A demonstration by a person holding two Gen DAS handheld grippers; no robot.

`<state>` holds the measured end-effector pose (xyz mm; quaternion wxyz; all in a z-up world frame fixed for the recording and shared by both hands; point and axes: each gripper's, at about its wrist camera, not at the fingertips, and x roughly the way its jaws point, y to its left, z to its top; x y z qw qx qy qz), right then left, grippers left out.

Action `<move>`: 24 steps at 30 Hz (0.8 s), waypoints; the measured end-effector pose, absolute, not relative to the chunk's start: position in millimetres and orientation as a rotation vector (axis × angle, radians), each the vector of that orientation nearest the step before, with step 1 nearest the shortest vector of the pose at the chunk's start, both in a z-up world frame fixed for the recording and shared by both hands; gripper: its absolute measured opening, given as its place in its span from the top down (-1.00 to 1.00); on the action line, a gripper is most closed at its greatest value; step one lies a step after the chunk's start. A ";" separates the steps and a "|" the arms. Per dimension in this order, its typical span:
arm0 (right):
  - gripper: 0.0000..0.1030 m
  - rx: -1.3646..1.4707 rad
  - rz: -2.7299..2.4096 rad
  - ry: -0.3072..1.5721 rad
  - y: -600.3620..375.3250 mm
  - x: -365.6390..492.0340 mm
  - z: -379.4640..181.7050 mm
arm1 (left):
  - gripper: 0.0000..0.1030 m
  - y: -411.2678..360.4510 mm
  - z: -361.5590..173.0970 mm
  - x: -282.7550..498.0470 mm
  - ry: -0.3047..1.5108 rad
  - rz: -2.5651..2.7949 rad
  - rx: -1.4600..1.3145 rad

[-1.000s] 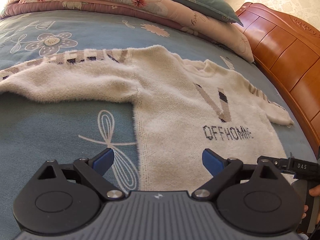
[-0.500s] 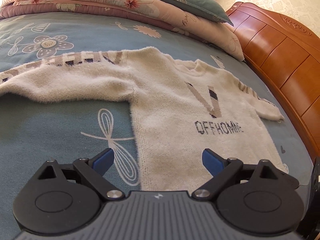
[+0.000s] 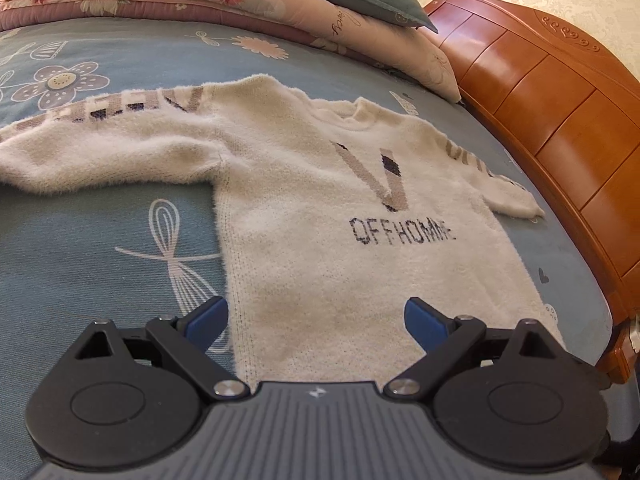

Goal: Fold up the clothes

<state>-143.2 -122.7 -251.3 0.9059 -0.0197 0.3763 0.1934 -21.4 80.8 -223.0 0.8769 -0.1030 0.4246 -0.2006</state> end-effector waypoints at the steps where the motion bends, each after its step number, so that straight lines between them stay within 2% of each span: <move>1: -1.00 -0.023 0.380 0.779 -131.0 -146.6 -254.5 | -0.84 74.4 -225.0 -21.8 0.895 -0.432 -0.205; 12: -1.00 0.107 0.220 0.780 -196.7 -177.8 -275.4 | -0.84 9.6 -247.5 -22.5 0.963 -0.512 -0.081; 18: -1.00 0.235 0.171 0.707 -245.6 -131.2 -246.9 | -0.84 -5.9 -261.4 -19.2 0.975 -0.483 -0.023; 24: -1.00 0.434 0.133 0.747 -302.2 -91.3 -273.2 | -0.84 -9.9 -257.9 -13.8 0.956 -0.487 -0.046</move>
